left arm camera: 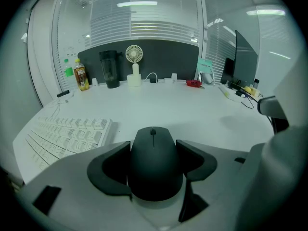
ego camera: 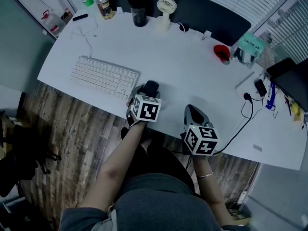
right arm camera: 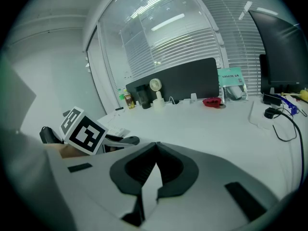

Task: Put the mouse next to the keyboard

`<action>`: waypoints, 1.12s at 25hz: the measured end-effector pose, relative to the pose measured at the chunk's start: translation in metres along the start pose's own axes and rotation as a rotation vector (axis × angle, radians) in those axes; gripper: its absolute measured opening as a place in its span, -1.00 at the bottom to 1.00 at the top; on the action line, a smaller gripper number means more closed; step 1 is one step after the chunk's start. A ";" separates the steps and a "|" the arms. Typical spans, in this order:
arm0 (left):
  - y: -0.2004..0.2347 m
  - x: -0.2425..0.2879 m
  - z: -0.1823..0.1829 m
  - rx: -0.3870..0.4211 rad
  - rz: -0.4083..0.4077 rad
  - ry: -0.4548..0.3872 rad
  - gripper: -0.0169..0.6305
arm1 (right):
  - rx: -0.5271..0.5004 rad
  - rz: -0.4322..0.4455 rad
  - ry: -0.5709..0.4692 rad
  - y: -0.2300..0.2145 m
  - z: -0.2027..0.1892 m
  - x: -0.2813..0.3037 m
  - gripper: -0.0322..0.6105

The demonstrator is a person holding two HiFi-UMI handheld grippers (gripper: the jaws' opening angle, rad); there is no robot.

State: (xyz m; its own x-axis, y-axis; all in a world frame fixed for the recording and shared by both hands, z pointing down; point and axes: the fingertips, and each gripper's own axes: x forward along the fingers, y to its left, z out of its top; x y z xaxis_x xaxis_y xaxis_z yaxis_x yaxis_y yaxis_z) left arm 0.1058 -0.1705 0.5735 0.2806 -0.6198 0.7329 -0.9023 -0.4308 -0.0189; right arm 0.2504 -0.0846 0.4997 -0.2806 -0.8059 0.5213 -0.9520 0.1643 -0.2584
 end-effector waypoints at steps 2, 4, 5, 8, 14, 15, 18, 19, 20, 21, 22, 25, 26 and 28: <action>0.000 0.000 -0.001 0.011 0.008 0.003 -0.02 | 0.001 0.000 0.002 0.001 -0.001 0.001 -0.89; 0.000 0.000 -0.001 0.018 0.014 0.004 -0.02 | 0.001 0.001 0.003 0.001 -0.001 0.001 -0.89; -0.001 0.001 -0.002 0.017 0.013 0.003 -0.02 | 0.000 0.001 0.004 0.002 -0.001 0.001 -0.89; -0.001 0.001 -0.002 0.004 0.003 -0.002 -0.02 | -0.002 0.000 0.005 0.002 -0.001 0.002 -0.89; 0.000 -0.005 0.000 0.006 -0.011 -0.025 -0.02 | -0.004 -0.002 0.006 0.003 -0.002 0.002 -0.89; 0.000 -0.007 0.002 0.007 -0.015 -0.033 -0.02 | -0.006 -0.001 0.005 0.003 -0.001 0.002 -0.89; 0.001 -0.017 0.009 0.005 -0.027 -0.058 -0.01 | -0.008 0.003 0.002 0.004 0.000 0.003 -0.89; 0.003 -0.021 0.012 0.003 -0.030 -0.068 -0.01 | -0.009 0.005 0.001 0.005 0.000 0.003 -0.89; 0.004 -0.025 0.015 0.000 -0.031 -0.080 -0.01 | -0.010 0.008 0.000 0.006 0.001 0.003 -0.89; 0.006 -0.029 0.019 -0.004 -0.033 -0.094 -0.02 | -0.013 0.010 -0.002 0.008 0.002 0.003 -0.89; 0.009 -0.033 0.023 -0.009 -0.035 -0.111 -0.02 | -0.015 0.013 -0.004 0.009 0.003 0.004 -0.89; 0.015 -0.045 0.033 -0.049 -0.058 -0.158 -0.02 | -0.024 0.022 -0.014 0.012 0.008 0.005 -0.89; 0.017 -0.050 0.036 -0.060 -0.068 -0.170 -0.02 | -0.026 0.025 -0.018 0.013 0.009 0.005 -0.89; 0.022 -0.059 0.041 -0.074 -0.081 -0.198 -0.02 | -0.029 0.028 -0.026 0.014 0.013 0.004 -0.89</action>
State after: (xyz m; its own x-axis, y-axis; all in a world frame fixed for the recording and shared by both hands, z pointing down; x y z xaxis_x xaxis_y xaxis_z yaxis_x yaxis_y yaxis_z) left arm 0.0834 -0.1706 0.5022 0.4051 -0.7047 0.5824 -0.8938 -0.4394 0.0900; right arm 0.2370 -0.0928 0.4878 -0.3044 -0.8150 0.4930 -0.9470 0.2033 -0.2487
